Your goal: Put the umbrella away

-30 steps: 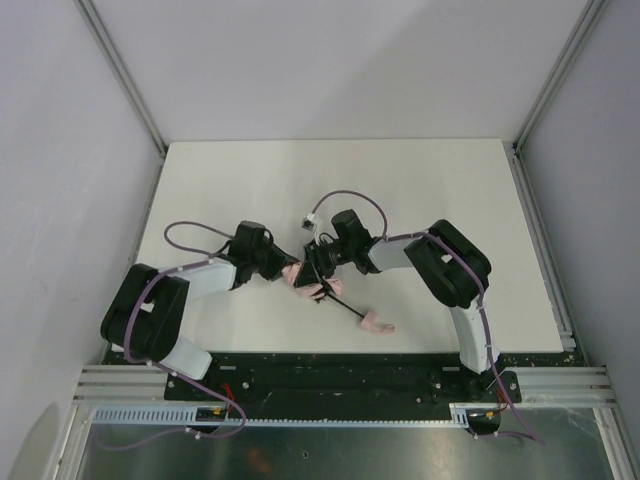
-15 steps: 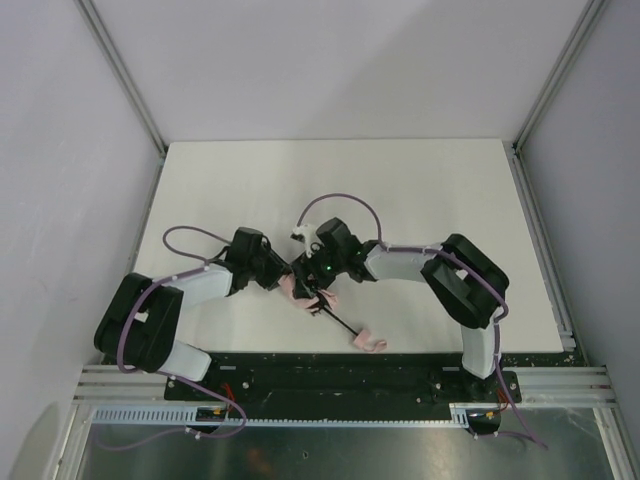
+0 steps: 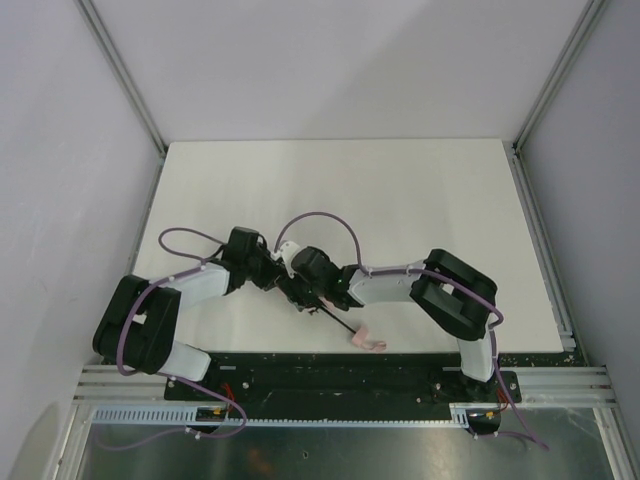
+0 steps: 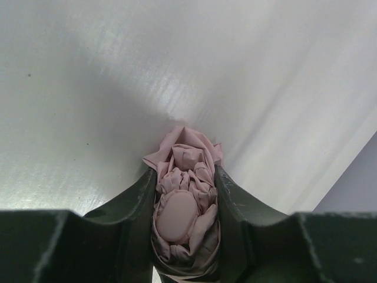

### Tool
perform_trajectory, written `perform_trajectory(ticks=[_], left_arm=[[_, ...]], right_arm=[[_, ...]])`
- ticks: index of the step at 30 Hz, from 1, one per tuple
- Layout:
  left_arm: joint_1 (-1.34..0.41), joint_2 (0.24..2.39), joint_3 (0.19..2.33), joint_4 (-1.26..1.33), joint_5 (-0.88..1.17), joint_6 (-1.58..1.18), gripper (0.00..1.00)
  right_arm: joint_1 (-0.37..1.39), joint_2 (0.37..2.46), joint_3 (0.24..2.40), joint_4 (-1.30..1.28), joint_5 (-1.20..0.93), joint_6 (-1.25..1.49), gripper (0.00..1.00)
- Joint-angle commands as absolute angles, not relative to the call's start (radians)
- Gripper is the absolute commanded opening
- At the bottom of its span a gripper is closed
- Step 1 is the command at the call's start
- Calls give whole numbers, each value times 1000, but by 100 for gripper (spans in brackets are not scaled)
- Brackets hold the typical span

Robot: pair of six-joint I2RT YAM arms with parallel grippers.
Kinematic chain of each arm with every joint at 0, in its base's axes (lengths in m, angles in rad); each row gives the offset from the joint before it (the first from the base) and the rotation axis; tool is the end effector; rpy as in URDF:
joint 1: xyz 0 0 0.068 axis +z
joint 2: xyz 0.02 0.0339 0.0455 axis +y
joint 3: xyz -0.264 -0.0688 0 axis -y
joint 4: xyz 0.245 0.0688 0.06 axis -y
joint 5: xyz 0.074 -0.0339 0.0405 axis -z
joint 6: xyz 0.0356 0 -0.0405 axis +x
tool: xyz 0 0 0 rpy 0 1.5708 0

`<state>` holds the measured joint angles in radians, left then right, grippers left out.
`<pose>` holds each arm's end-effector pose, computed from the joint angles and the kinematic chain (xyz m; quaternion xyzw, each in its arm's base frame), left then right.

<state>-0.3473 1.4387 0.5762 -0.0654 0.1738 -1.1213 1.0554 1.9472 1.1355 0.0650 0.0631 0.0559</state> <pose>0.2382 -0.0928 0.1409 -0.3313 0.8856 -0.2720 0.1785 0.2038 0.3553 0.1482 -0.4278 0.8099 0.1866 0.3553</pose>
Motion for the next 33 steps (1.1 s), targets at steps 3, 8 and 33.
perform_trajectory(ticks=[3,8,33], left_arm=[[-333,1403,589,-145,206,-1105,0],[-327,1390,589,-145,214,-1107,0],[-282,1325,584,-144,264,-1116,0]], right_arm=[[1019,2035,1036,56,170,59,46],[1013,2016,1017,85,140,57,44],[971,1924,857,214,50,95,41]])
